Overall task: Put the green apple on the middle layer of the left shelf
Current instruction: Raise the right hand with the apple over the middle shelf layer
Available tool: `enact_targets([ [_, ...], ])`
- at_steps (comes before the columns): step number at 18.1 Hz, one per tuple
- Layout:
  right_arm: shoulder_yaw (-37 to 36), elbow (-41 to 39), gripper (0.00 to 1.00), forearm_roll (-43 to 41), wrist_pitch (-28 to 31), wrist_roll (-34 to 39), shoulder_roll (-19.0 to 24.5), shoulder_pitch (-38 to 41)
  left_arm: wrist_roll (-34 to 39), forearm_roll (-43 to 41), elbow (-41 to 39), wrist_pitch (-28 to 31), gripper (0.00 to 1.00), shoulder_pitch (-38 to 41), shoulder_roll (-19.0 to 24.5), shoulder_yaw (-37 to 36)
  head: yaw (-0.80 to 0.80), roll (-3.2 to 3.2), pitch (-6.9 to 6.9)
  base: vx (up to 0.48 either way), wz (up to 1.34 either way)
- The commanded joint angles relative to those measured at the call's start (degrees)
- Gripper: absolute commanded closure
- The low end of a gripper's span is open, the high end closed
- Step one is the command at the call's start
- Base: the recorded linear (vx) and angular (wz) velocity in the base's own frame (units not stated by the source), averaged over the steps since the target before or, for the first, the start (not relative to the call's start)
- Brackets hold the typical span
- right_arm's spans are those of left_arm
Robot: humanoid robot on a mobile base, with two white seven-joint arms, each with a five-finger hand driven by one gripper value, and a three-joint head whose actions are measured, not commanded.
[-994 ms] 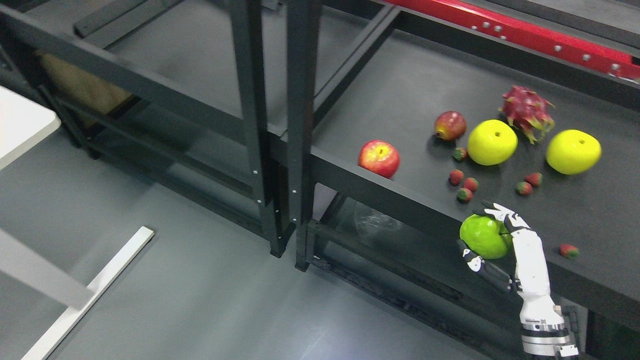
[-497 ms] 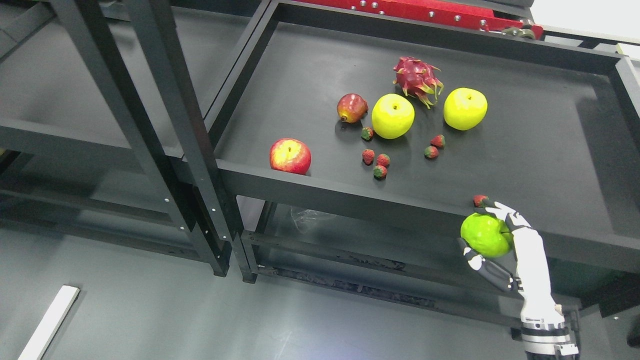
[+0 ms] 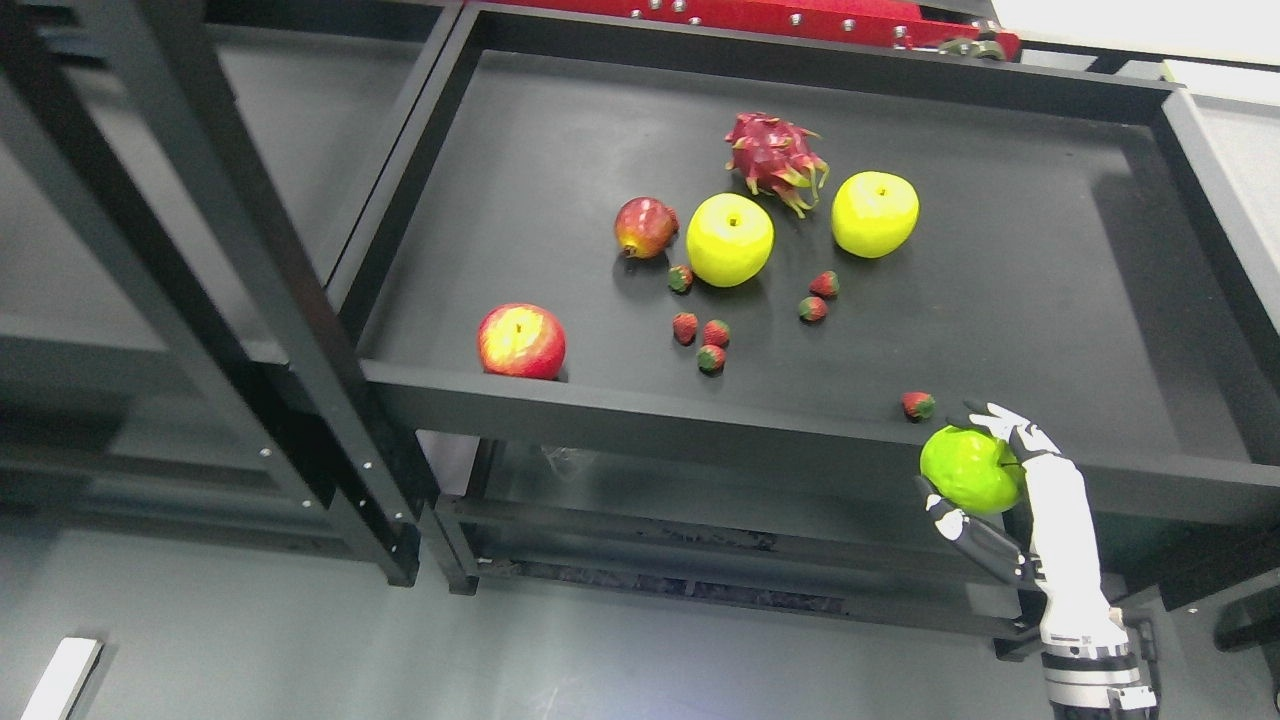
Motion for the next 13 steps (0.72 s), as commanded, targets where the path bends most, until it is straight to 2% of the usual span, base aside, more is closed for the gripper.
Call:
enact_targets([
  [1,0.02,-0.01,1.0,0.05,-0.01,0.04,-0.28,-0.06,0.01,0.0,0.0,0.0,0.0,0.0,1.0,0.0,0.0,0.0,0.0,0.121,-0.27],
  [8,0.63,0.16,1.0,0.05,0.34,0.56,-0.19,-0.5,0.01,0.0,0.0,0.0,0.0,0.0,1.0,0.0,0.0,0.0,0.0,0.212,-0.11],
  [10,1.25,0.51,1.0,0.23,0.78,2.75,-0.28,-1.2,0.01,0.0,0.0,0.0,0.0,0.0,1.0,0.0,0.0,0.0,0.0,0.183,0.09],
  [13,3.0,1.3,1.0,0.41,6.03,7.49,-0.45,-4.45,0.01,0.0,0.0,0.0,0.0,0.0,1.0,-0.09,0.0,0.0,0.0,0.178,0.14],
])
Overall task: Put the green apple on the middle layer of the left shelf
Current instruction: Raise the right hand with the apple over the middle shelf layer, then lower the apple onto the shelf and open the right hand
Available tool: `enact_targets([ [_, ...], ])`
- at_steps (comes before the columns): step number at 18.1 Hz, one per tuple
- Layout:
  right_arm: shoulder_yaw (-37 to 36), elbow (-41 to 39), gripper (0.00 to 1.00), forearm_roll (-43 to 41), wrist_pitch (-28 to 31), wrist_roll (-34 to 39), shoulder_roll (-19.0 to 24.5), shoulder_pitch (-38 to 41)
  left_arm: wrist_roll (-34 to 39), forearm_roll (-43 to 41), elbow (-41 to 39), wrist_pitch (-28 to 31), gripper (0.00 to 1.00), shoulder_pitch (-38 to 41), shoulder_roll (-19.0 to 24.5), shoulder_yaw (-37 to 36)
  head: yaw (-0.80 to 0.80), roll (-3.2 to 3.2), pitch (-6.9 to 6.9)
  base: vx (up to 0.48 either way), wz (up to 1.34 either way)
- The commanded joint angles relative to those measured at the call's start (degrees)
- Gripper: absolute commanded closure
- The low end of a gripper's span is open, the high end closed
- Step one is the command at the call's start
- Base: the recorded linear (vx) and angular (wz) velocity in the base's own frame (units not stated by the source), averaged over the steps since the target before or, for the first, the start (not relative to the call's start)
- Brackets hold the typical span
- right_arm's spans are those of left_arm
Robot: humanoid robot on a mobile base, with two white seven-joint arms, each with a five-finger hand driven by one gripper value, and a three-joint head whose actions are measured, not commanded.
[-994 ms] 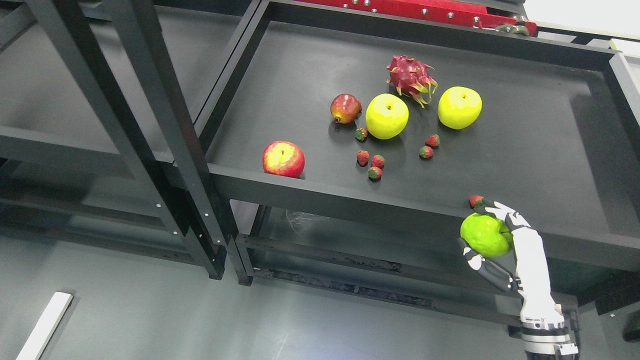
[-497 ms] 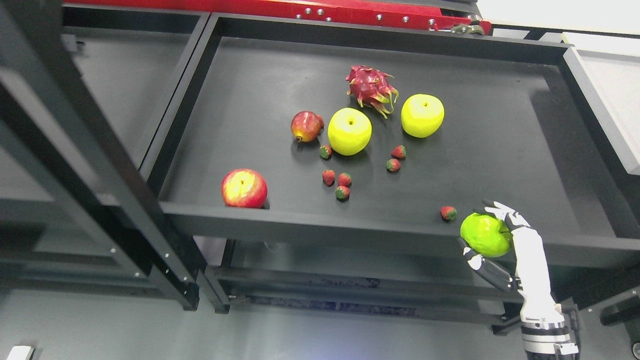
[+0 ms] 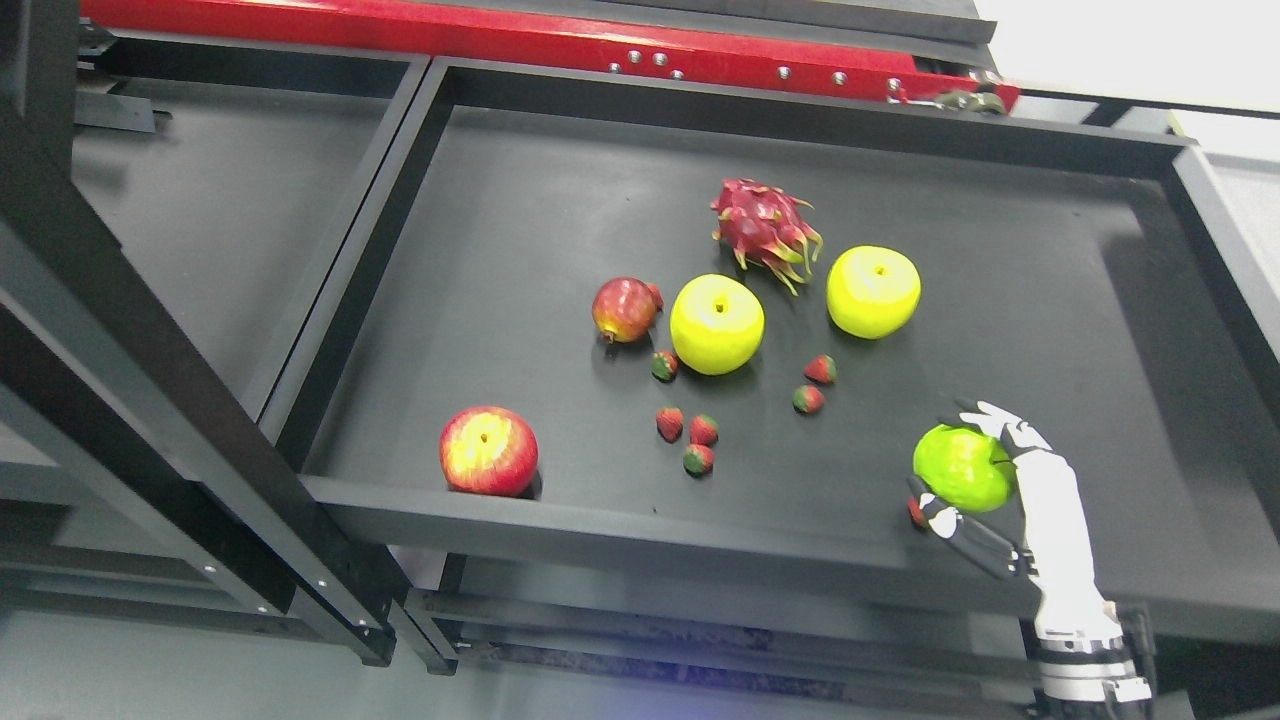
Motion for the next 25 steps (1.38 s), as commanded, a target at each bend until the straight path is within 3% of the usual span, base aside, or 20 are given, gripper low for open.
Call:
enact_targets([
  [1,2.4,1.68,1.0,0.35,5.83,5.78,-0.45,-4.52,0.01,0.0,0.0,-0.01,0.0,0.0,1.0,0.0,0.0,0.0,0.0,0.134,0.15],
  [6,5.03,7.91,0.99,0.71,16.9,15.63,-0.71,-12.51,0.01,0.0,0.0,-0.01,0.0,0.0,1.0,0.0,0.0,0.0,0.0,0.123,0.17],
  [11,6.62,12.93,0.98,0.88,22.1,16.44,-0.8,-16.48,0.01,0.0,0.0,-0.01,0.0,0.0,1.0,0.0,0.0,0.0,0.0,0.054,0.08],
  [12,6.62,13.28,0.91,0.8,23.94,16.53,-0.8,-16.57,0.01,0.0,0.0,-0.01,0.0,0.0,1.0,0.0,0.0,0.0,0.0,0.026,0.03],
  [13,6.53,13.55,0.72,0.45,26.57,16.53,-0.8,-16.57,0.01,0.0,0.0,-0.01,0.0,0.0,1.0,0.0,0.0,0.0,0.0,0.0,0.0],
  [14,6.53,13.64,0.47,-0.25,28.16,16.53,-0.71,-16.31,0.01,0.0,0.0,-0.01,0.0,0.0,1.0,0.0,0.0,0.0,0.0,0.0,0.0],
  [15,6.44,13.64,0.16,-1.56,28.44,16.53,-0.62,-16.22,0.01,0.0,0.0,-0.01,0.0,0.0,1.0,0.0,0.0,0.0,0.0,0.0,0.0],
  [17,6.09,13.64,0.03,-5.51,28.35,16.53,-0.54,-16.22,0.01,0.0,0.0,-0.01,0.0,0.0,1.0,0.0,0.0,0.0,0.0,0.0,0.0],
  [18,5.91,13.64,0.0,-7.88,28.35,16.53,-0.62,-16.4,0.01,0.0,0.0,-0.01,0.0,0.0,1.0,-0.09,0.0,0.0,0.0,0.0,0.0],
  [23,6.09,13.55,0.0,-9.05,27.31,15.91,-0.54,-16.66,0.01,0.0,0.0,-0.01,0.0,0.0,1.0,0.0,0.0,0.0,0.0,0.0,0.0],
  [25,6.18,13.38,0.0,-9.05,22.06,15.74,-0.54,-15.79,0.01,0.0,0.0,-0.01,0.0,0.0,1.0,0.0,0.0,0.0,0.0,0.0,0.0],
])
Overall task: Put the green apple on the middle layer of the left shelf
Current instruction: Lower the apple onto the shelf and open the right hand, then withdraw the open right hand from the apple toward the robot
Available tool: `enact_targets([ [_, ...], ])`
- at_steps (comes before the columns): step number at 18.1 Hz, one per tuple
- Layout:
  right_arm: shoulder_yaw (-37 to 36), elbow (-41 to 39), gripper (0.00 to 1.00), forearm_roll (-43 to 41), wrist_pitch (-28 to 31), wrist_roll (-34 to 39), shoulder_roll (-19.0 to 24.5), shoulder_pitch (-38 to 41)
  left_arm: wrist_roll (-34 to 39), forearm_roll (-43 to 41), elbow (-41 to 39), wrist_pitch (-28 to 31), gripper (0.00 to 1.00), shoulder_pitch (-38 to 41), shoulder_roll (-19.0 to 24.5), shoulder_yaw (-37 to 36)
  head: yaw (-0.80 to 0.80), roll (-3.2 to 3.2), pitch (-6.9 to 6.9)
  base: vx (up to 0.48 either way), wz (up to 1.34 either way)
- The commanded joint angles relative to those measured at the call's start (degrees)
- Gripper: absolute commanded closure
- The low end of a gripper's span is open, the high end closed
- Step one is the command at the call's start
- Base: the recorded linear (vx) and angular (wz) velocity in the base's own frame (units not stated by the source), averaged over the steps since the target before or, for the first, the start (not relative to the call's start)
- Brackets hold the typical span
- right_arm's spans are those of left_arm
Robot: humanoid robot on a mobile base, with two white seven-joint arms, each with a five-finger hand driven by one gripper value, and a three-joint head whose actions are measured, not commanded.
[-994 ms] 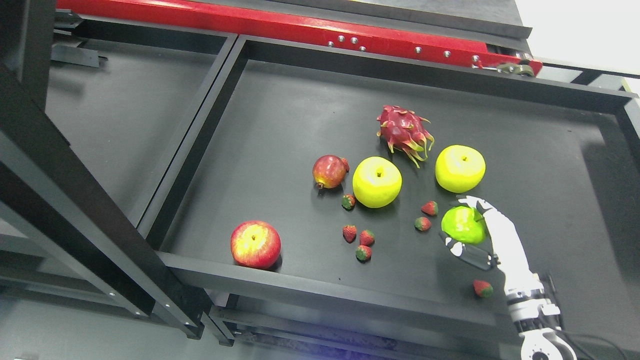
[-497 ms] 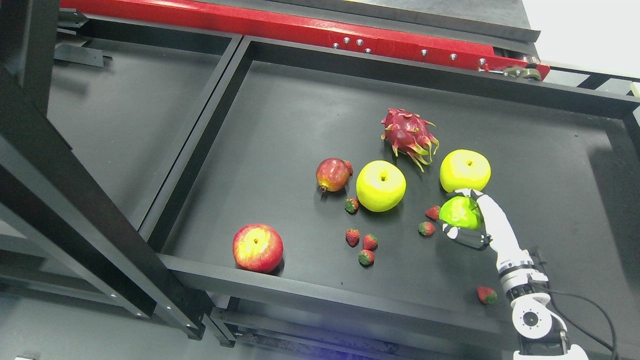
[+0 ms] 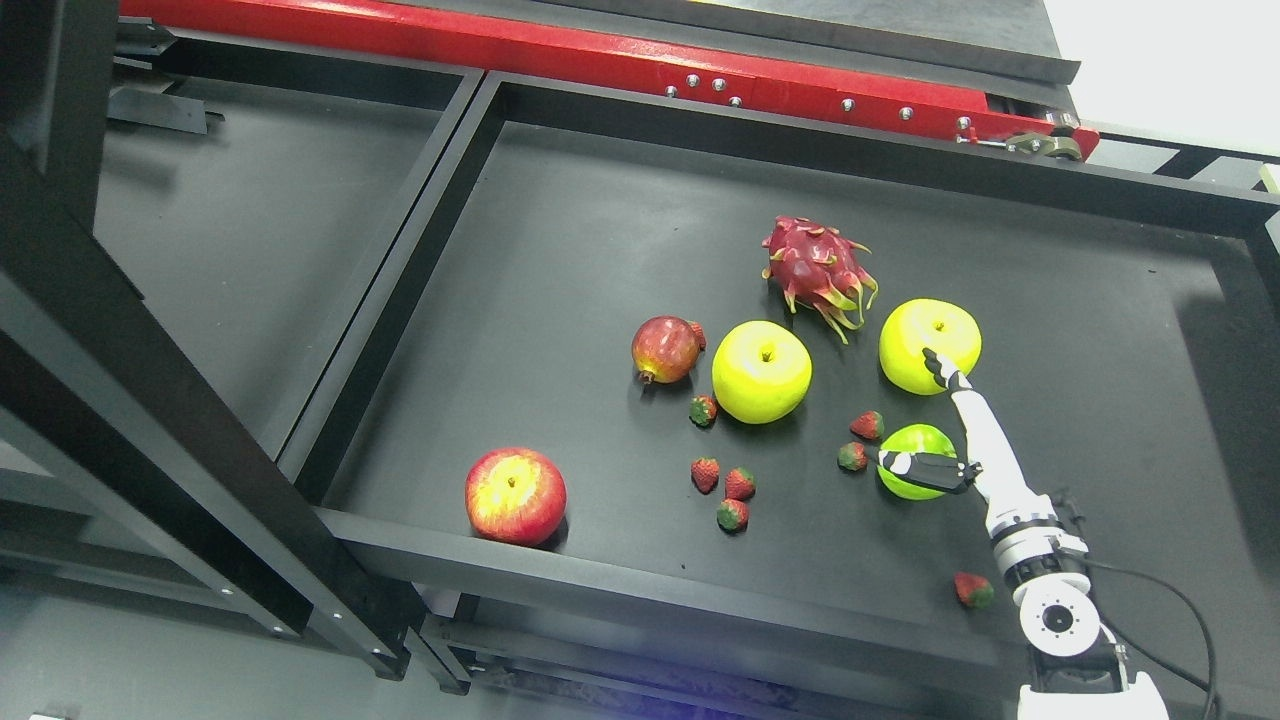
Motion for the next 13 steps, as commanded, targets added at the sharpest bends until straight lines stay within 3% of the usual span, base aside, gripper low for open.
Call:
enact_targets([
  [1,0.51,1.8,0.0,-2.08,-7.53,-0.82,0.13,1.09,0.02,0.0,0.0,-0.02,0.0,0.0,1.0,0.0,0.0,0.0,0.0,0.0,0.0],
  [3,-2.2,1.45,0.0,-2.61,-8.0,-0.73,1.1,2.15,0.02,0.0,0.0,-0.02,0.0,0.0,1.0,0.0,0.0,0.0,0.0,0.0,0.0],
  [6,-6.86,-0.47,0.0,-6.11,-5.46,-0.2,6.97,3.65,0.02,0.0,0.0,-0.02,0.0,0.0,1.0,0.0,0.0,0.0,0.0,0.0,0.0],
  [11,-7.41,-6.27,0.0,-17.95,4.38,-0.38,7.4,3.83,0.02,0.0,0.0,-0.02,0.0,0.0,1.0,0.0,0.0,0.0,0.0,0.0,0.0],
  [13,-7.23,-8.12,0.0,-21.76,2.74,-0.9,7.4,5.14,0.02,0.0,0.0,-0.02,0.0,0.0,1.0,0.0,0.0,0.0,0.0,0.0,0.0],
])
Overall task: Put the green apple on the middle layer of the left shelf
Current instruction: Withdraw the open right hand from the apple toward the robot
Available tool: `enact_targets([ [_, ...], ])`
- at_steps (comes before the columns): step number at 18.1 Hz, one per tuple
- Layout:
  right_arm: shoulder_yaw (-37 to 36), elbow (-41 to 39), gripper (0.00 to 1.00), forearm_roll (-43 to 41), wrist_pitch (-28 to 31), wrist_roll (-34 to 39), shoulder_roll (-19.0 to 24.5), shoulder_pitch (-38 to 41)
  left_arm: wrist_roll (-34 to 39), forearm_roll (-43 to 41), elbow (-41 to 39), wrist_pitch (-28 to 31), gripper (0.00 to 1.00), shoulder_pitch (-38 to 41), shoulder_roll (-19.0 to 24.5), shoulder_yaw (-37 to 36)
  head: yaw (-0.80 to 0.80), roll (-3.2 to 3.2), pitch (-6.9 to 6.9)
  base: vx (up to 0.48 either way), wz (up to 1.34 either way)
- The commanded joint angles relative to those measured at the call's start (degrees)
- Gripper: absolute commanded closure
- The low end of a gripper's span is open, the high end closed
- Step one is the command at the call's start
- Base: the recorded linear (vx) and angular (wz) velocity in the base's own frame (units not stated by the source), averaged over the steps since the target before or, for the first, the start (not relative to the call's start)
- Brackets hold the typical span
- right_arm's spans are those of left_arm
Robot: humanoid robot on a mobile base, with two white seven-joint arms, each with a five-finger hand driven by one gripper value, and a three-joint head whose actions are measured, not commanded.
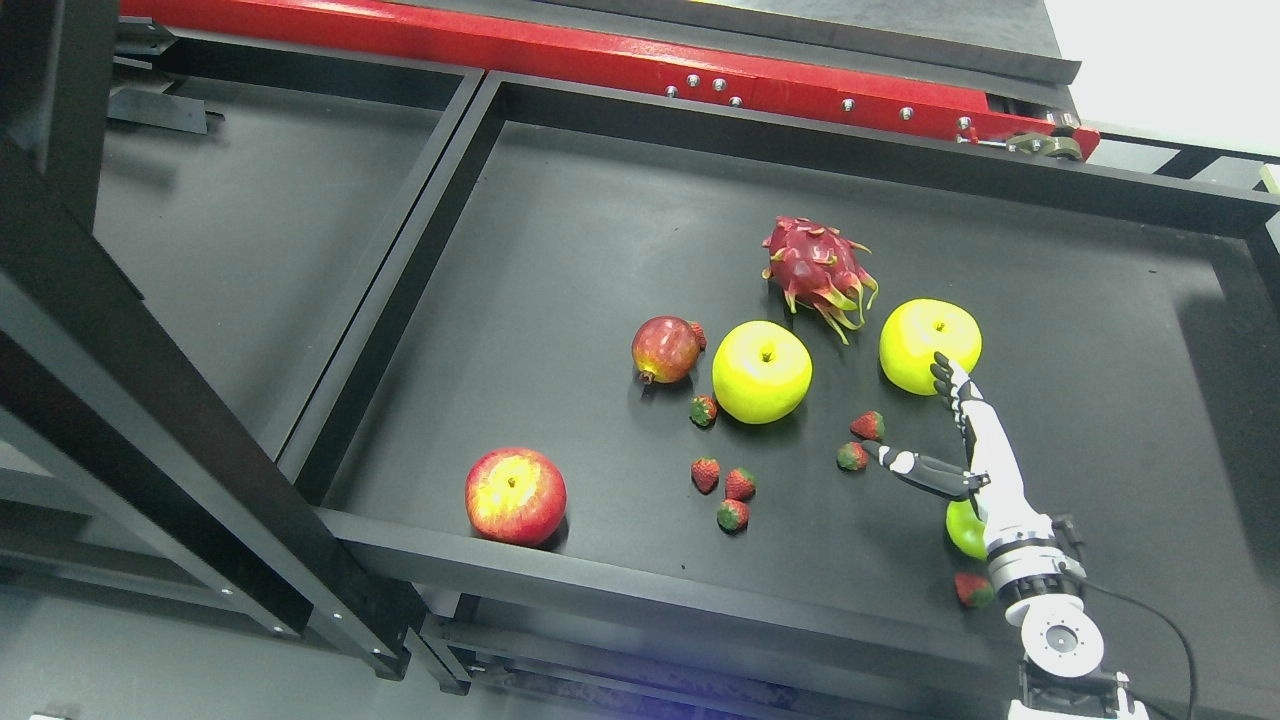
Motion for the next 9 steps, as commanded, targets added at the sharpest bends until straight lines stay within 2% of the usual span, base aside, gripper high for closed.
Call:
enact_targets([
  [1,-2.86,-6.42,0.0,-9.91,-2.01,-0.83,2.68,3.32,0.02,0.0,0.0,-0.02,0.0,0.0,1.0,0.0,0.0,0.0,0.0,0.0,0.0],
  [3,-2.86,-7.21,0.0,-10.0,-6.24,-3.11,2.68,4.9,0.02,0.0,0.0,-0.02,0.0,0.0,1.0,0.0,0.0,0.0,0.0,0.0,0.0],
  [5,-1.81,-8.79,0.0,-10.61,-7.04,-6.27,2.68,7.18,0.02,0.0,0.0,-0.02,0.0,0.0,1.0,0.0,0.0,0.0,0.0,0.0,0.0],
  [9,2.33,-9.58,0.0,-14.05,-9.86,-6.9,2.68,9.57,0.02,0.0,0.0,-0.02,0.0,0.0,1.0,0.0,0.0,0.0,0.0,0.0,0.0],
])
